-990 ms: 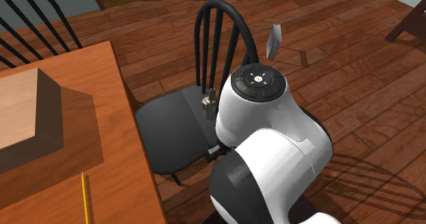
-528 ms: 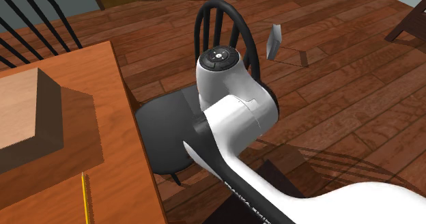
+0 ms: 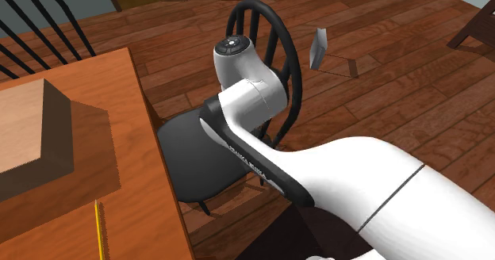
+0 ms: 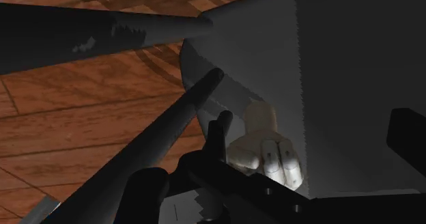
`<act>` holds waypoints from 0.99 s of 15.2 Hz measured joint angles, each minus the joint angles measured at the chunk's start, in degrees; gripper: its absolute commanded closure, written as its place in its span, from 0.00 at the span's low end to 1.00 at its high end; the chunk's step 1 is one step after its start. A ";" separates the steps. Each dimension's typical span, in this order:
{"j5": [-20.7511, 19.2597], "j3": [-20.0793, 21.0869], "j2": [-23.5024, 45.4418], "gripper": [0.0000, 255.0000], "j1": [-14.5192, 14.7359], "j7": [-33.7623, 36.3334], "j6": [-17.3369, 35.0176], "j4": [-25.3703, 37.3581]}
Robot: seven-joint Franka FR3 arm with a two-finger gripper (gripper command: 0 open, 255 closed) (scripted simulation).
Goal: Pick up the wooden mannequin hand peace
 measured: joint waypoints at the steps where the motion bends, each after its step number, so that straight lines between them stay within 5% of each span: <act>1: -0.39 -0.20 2.21 0.00 -0.29 0.41 -0.30 2.21; 6: -1.64 -0.90 9.61 0.00 -1.07 2.08 0.90 7.52; 12: -1.88 -0.99 10.59 0.00 -1.16 2.64 5.03 4.28; 13: -1.90 -1.00 10.64 1.00 -1.17 2.69 5.45 3.92; 15: -1.91 -0.97 10.61 1.00 -1.15 2.76 5.84 3.65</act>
